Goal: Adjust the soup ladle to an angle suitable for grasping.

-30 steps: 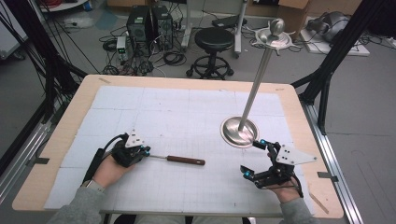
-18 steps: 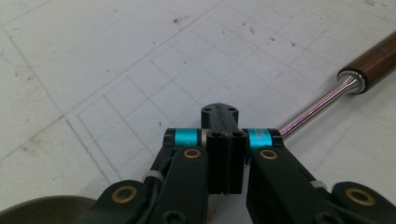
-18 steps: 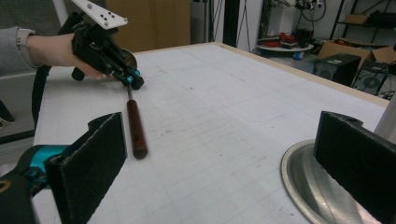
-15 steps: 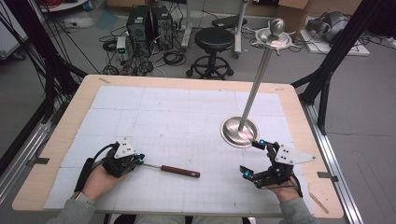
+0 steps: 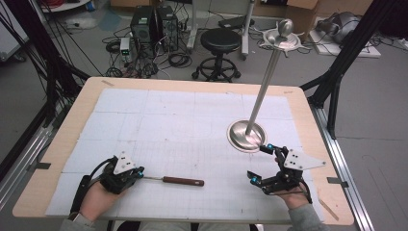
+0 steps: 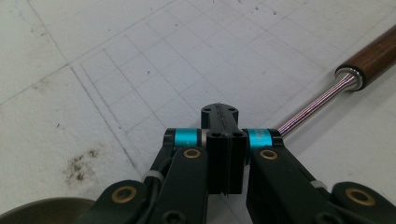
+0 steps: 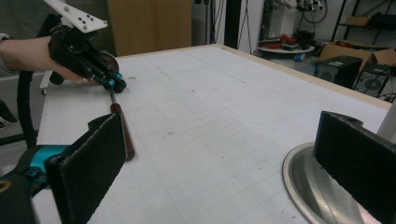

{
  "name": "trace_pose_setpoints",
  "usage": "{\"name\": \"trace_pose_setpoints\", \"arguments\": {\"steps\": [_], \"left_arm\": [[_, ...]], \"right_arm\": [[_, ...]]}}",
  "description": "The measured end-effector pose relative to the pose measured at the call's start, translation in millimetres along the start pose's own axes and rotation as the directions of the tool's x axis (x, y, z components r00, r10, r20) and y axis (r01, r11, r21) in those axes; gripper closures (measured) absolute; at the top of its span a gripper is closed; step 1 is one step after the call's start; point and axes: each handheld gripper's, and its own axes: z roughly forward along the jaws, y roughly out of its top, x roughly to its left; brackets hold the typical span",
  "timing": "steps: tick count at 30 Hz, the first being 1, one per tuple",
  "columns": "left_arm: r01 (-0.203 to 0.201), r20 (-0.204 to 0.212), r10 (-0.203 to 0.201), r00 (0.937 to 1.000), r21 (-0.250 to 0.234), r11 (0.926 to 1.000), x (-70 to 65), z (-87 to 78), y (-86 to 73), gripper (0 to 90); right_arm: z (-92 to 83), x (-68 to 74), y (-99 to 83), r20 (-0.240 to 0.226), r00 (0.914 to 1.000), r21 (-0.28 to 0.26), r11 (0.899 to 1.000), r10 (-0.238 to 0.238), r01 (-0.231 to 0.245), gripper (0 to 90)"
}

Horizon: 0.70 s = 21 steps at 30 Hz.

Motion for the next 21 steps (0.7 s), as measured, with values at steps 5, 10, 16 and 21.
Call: {"name": "trace_pose_setpoints", "arguments": {"steps": [5,10,16,21], "left_arm": [[-0.004,-0.003,0.004,1.0000,-0.019,0.9998,-0.6,1.0,-0.9,89.6],[-0.011,0.006,0.011,0.9999,-0.078,0.9969,-4.6,-5.7,4.8,89.7],[-0.009,0.094,0.022,0.9953,-0.133,0.9910,-20.8,-12.1,11.4,89.7],[-0.049,0.156,0.070,0.9853,-0.135,0.9896,-41.8,-9.6,17.0,89.7]], "right_arm": [[1.1,0.3,0.0,-0.008,0.9999,0.005,1.000,0.006,-0.006,1.5],[1.2,0.7,0.3,-0.012,0.9999,0.007,1.000,0.011,-0.011,1.5],[0.8,0.5,0.3,-0.009,0.9999,0.004,1.000,0.005,-0.005,1.5],[-0.4,0.6,0.6,-0.004,0.9999,-0.003,1.000,0.011,-0.011,1.5]]}}
